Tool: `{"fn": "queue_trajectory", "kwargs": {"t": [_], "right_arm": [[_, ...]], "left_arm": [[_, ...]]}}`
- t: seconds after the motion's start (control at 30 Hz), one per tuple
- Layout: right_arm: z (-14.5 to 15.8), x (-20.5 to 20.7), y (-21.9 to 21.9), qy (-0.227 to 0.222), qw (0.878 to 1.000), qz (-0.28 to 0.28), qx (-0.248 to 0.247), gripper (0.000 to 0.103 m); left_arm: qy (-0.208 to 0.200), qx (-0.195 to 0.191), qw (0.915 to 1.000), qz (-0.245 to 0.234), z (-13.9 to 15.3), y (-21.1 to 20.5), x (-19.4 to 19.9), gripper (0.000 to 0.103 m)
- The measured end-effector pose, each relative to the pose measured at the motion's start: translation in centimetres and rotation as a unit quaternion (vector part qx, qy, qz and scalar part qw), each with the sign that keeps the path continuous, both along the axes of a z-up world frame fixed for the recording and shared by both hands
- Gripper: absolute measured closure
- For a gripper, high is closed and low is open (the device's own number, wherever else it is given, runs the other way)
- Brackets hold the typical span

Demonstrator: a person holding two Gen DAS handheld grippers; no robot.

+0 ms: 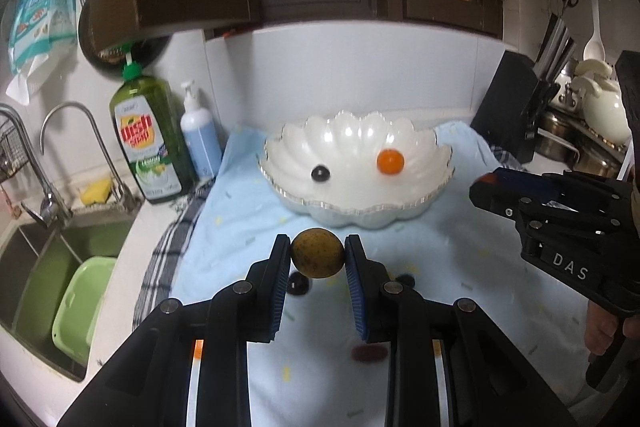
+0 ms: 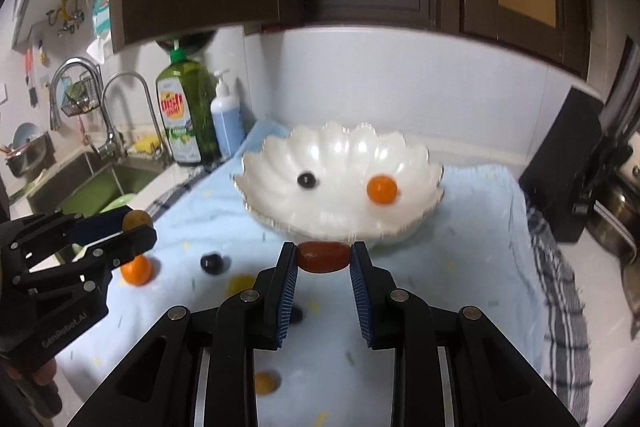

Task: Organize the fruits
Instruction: 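Carry the date and brown fruit into the white bowl and open both tools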

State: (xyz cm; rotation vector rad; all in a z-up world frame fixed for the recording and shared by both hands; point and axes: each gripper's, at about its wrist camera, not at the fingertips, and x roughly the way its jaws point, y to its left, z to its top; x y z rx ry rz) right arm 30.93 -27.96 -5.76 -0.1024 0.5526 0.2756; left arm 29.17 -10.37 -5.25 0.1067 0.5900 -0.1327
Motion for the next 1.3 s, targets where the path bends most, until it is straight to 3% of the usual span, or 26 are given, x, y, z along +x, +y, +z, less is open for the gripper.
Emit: {"fn": "queue_trajectory", "kwargs": {"t": [0.2, 0.6, 0.97, 1.3], "right_arm": [[1.4, 1.4, 0.2, -0.022, 1.000, 0.006, -0.003, 0.075], [2.1, 6.1, 0.0, -0.004, 1.000, 0.009, -0.003, 0.075], [1.4, 10.9, -0.2, 0.022, 1.000, 0.000, -0.017, 0.075], [-0.8, 14.9, -0.6, 0.074, 0.997, -0.005, -0.015, 0.074]], "left_arm": [[-0.022, -0.003, 0.9997, 0.000, 1.4, -0.2, 1.3, 0.075], [-0.032, 0.003, 0.9994, -0.013, 2.4, -1.4, 6.3, 0.075], [0.004, 0.021, 0.9996, -0.018, 1.2, -2.1, 11.8, 0.075], [0.069, 0.009, 0.9973, -0.023, -1.1, -2.5, 16.9, 0.075]]}}
